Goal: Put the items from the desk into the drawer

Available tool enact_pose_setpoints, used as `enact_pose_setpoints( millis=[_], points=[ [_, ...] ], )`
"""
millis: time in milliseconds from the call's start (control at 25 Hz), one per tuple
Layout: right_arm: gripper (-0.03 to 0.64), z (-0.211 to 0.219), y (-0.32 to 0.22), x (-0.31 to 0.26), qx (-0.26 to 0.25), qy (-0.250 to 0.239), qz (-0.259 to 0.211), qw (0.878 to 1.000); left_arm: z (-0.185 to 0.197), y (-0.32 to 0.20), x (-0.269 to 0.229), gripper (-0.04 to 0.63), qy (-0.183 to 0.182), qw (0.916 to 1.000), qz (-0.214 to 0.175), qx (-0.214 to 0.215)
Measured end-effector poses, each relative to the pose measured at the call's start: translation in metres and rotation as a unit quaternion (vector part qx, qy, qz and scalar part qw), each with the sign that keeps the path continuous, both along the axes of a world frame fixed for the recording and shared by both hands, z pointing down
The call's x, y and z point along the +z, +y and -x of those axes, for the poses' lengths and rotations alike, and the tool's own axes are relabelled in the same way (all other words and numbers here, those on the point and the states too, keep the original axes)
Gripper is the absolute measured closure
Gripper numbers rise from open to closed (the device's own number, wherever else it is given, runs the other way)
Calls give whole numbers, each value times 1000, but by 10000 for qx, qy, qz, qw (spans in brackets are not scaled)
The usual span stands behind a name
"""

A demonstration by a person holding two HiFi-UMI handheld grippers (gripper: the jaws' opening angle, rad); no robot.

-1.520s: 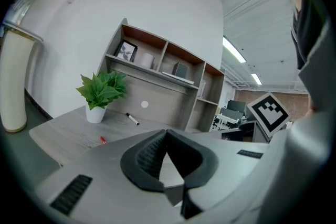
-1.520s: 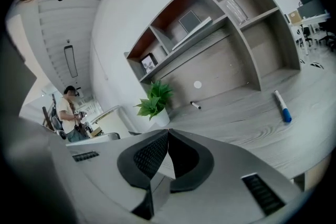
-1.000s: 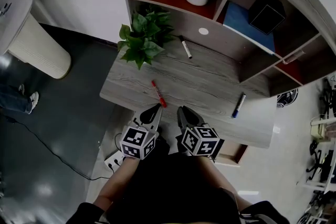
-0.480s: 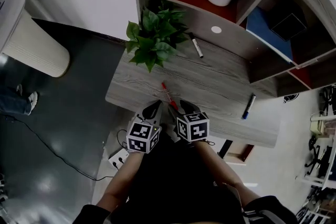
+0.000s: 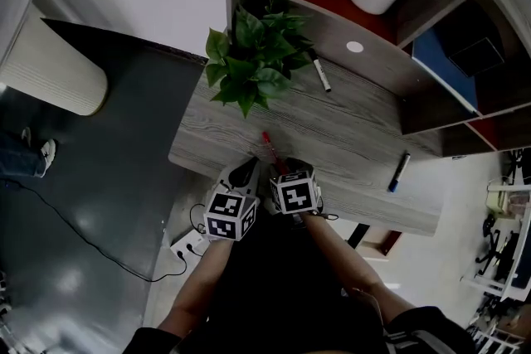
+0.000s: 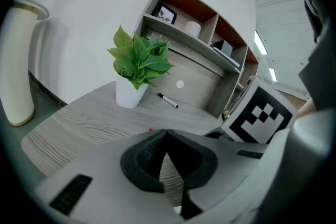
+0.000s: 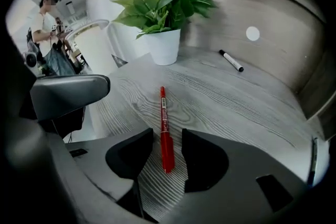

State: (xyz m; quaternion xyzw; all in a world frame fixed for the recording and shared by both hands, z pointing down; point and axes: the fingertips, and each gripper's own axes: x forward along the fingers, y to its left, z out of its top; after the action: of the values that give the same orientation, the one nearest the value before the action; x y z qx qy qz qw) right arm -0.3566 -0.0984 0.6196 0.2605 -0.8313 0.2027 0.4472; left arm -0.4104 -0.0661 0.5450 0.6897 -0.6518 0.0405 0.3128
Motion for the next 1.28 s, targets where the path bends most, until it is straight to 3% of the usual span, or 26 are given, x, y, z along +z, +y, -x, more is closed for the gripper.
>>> enact_pose_setpoints(
  millis=[160,280,680,1000,1280],
  points=[
    [468,5,6,-2,-124,22,13,9999,1,0,5,606,27,10000,60,-18],
    [565,10,13,-2,-220,18,37,9997,2,-1,8,604,47,10000,72,-43],
    [566,-3,0,-10,298,-386,36,9988,-12,-7,7,605,61,9997,84,236],
    [566,-43,-19,-25,1041,-580,-157,9928,-51,-27,2,604,70,9960,-7,890],
    [566,-106,-28,-33,1821,-685,-249,9806,-113,-44,-3,604,55,9851,-50,1720]
  ],
)
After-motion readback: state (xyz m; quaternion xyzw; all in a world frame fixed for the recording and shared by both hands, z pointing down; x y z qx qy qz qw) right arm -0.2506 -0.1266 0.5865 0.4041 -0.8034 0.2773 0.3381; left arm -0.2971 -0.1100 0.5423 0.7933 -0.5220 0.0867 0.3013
